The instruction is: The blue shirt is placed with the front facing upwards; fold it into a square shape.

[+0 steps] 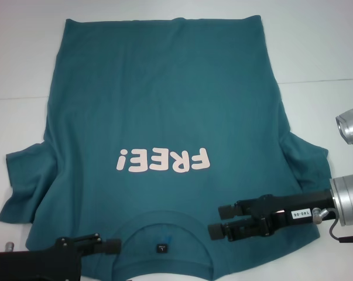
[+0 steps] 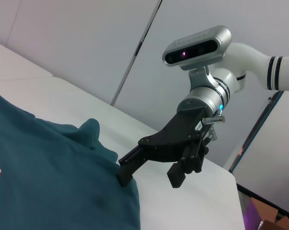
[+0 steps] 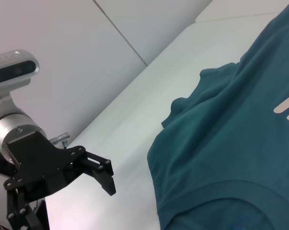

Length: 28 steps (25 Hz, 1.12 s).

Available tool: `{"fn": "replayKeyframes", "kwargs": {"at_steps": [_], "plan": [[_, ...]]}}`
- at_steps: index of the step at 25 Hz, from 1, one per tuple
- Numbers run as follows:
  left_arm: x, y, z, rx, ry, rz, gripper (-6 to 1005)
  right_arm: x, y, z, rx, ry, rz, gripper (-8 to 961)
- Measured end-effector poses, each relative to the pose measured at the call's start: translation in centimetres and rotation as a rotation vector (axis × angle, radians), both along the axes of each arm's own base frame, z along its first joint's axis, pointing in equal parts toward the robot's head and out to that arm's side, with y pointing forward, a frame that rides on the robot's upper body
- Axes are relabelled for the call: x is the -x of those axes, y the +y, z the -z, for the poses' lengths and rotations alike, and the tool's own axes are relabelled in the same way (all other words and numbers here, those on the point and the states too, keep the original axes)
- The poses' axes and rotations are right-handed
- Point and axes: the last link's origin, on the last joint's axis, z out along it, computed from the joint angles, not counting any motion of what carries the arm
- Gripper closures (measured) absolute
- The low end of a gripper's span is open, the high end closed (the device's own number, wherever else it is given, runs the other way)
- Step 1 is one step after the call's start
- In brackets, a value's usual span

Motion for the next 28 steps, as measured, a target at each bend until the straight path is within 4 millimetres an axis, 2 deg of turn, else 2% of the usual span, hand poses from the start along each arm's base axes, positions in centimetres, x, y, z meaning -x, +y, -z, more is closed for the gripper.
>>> {"fn": "replayKeyframes", "kwargs": {"at_steps": [24,28], "plan": [[0.04,0.02,-0.06,0.002,0.0,-0.006,56,0.03,-0.06,0.02,0.004,0.001,-0.002,38],[0.06,0.75,-0.49,0.014,-0.003,-0.092,57,0.04,-0.03,-0.02,0.003,0.004,0.005,38]]}}
